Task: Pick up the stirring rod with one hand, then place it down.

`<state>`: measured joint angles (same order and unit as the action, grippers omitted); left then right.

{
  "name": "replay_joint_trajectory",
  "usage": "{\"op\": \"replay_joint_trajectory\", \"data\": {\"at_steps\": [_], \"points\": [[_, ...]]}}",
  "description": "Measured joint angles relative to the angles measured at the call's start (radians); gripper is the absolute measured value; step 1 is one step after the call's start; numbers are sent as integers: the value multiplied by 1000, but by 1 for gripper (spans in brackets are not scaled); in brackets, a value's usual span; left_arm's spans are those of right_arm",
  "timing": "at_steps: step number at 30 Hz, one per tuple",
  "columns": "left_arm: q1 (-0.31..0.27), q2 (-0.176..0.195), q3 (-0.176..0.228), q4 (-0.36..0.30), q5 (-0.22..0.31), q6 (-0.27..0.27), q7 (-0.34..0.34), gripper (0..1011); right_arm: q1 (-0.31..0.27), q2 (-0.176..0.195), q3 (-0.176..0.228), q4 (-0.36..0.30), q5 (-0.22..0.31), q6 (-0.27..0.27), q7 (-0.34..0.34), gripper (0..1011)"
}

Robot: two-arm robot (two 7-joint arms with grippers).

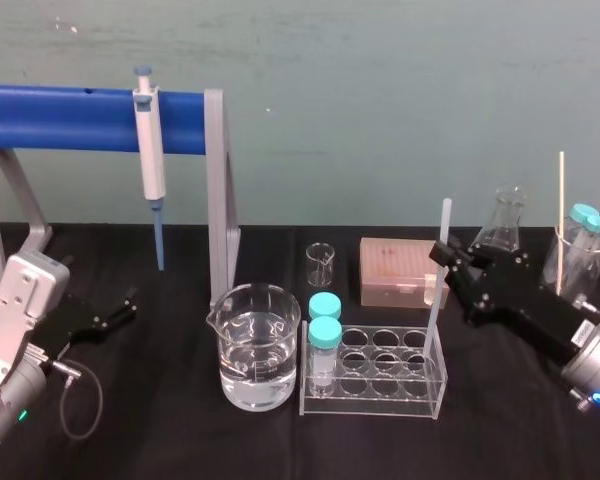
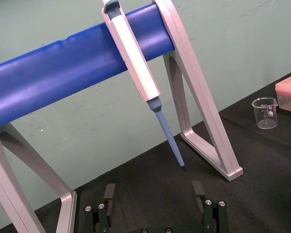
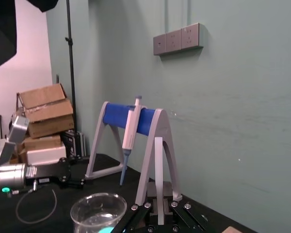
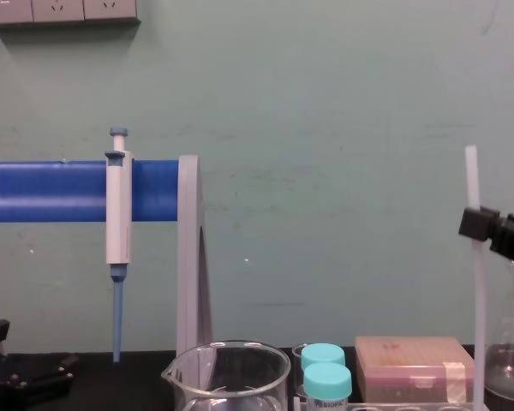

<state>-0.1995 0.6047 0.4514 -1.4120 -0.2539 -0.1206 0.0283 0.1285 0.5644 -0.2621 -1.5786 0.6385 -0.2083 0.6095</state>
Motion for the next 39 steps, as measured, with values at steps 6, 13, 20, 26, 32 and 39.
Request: {"op": "replay_joint_trajectory", "data": {"at_steps": [6,13,20,26,32,39], "points": [[0,0,0,0,0,0,0,1000,8,-12,-10,31,-29,-15,3,62],[0,0,0,0,0,0,0,1000,20,-35,-18,73,-42,-23,9,62],[0,0,0,0,0,0,0,1000,30,-51,-29,113,-54,-33,17,62],[0,0,0,0,0,0,0,1000,39,-61,-41,148,-77,-38,19,62],[0,0,0,0,0,0,0,1000,46,-68,-48,174,-93,-36,19,62],[0,0,0,0,0,0,0,1000,49,-76,-55,193,-105,-27,18,62]]}}
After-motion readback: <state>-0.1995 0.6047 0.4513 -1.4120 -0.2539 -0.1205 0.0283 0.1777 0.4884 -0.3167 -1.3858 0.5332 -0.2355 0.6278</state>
